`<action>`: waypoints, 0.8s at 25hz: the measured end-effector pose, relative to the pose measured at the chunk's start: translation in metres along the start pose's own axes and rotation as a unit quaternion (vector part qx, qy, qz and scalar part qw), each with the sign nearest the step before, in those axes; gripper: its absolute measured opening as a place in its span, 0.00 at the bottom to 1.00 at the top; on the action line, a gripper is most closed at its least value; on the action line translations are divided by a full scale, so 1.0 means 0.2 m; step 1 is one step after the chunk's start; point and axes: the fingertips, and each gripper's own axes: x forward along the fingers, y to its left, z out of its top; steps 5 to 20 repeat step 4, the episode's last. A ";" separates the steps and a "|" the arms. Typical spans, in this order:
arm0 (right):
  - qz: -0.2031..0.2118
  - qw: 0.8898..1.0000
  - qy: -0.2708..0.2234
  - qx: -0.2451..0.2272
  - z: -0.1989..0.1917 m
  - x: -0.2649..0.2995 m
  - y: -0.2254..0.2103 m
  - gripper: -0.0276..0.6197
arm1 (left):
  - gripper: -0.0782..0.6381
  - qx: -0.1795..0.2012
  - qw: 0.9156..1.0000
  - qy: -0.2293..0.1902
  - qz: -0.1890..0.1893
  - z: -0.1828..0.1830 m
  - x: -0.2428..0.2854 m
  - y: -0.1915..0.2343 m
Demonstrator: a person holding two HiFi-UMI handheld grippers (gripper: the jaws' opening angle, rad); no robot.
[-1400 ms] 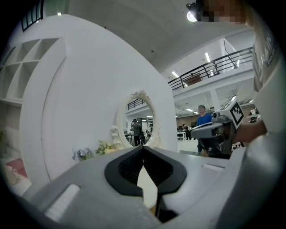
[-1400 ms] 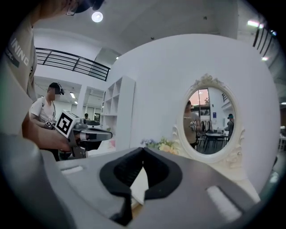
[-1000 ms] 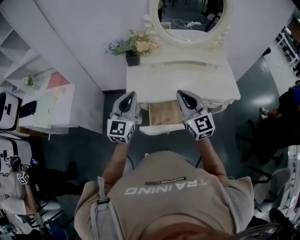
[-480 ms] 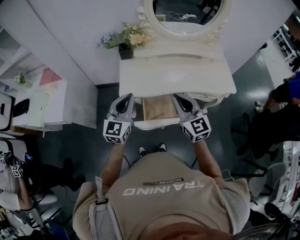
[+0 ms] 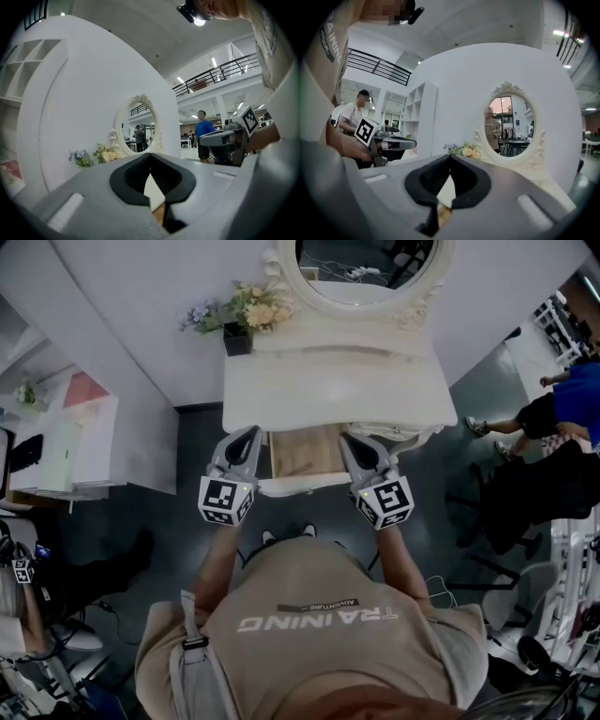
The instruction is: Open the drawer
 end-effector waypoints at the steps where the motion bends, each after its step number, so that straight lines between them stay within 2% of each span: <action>1: 0.000 1.000 -0.002 0.000 0.00 0.01 0.00 0.05 | 0.12 0.002 1.000 0.000 -0.002 0.00 0.01 0.00; 20: -0.002 1.000 -0.006 0.002 -0.01 0.03 0.00 0.05 | 0.12 0.008 1.000 0.000 -0.008 0.00 0.03 0.02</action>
